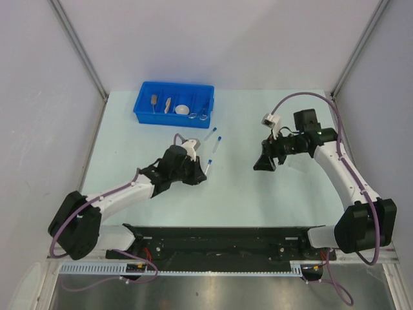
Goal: Organize the chemistry lab equipment
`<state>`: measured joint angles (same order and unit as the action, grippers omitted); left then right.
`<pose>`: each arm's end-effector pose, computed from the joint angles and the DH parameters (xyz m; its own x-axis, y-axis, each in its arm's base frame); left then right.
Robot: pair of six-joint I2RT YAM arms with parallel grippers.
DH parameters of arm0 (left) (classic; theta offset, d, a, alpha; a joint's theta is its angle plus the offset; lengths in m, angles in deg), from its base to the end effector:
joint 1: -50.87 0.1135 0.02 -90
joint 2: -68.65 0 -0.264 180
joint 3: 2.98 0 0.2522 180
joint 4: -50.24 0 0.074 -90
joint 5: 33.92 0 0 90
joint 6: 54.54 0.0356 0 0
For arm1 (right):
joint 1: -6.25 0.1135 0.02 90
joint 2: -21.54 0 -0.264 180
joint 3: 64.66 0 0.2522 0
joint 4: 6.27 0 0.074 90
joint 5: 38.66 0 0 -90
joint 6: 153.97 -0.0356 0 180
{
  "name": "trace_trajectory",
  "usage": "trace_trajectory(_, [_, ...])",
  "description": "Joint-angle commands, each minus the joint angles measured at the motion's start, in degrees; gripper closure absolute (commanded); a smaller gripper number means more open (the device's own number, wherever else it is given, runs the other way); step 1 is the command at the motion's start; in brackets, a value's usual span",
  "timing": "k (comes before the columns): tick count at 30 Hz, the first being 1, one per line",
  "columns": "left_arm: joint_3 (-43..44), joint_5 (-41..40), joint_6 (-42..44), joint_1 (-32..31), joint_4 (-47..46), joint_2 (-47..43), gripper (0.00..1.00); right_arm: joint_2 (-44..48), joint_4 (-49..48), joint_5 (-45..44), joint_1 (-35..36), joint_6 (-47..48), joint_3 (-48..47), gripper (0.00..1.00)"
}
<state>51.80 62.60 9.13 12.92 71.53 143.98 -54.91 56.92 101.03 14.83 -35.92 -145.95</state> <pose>0.2110 -0.1697 0.2074 -0.7720 0.0432 -0.6341 0.3741 0.8375 -0.3983 0.2534 0.0657 0.3088 -0.5114 -0.3848 -0.7683 -0.8302 0.4521 0.3261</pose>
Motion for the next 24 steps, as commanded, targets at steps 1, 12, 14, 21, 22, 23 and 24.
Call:
trace_trajectory(1, [-4.0, 16.04, 2.95, -0.01, -19.38, -5.8, 1.0, -2.21, 0.85, 7.68, 3.81, -4.84, -3.13, 0.23])
trace_trajectory(12, [0.9, 18.53, 2.16, -3.97, -24.85, -4.14, 1.0, -6.7, -16.02, 12.09, 10.4, -38.32, -5.42, 0.17])
trace_trajectory(14, [1.61, 18.09, 2.33, -4.93, -24.67, -3.7, 1.0, -7.22, -16.38, 12.27, 10.58, -39.74, -5.42, 0.18])
trace_trajectory(21, [4.51, 17.3, 3.12, -7.13, -23.09, -2.65, 1.0, -9.25, -16.91, 9.9, 10.84, -41.85, -5.51, 0.28])
trace_trajectory(22, [4.69, 17.21, 3.38, -7.48, -22.91, -2.64, 1.0, -9.42, -17.0, 9.72, 10.93, -41.94, -5.51, 0.32])
trace_trajectory(23, [4.86, 17.03, 3.56, -7.66, -22.74, -2.64, 1.0, -9.42, -17.17, 9.55, 10.93, -42.2, -5.51, 0.34])
trace_trajectory(24, [5.04, 16.68, 3.65, -7.83, -22.39, -2.56, 1.0, -9.42, -17.35, 9.55, 10.85, -42.29, -5.51, 0.37])
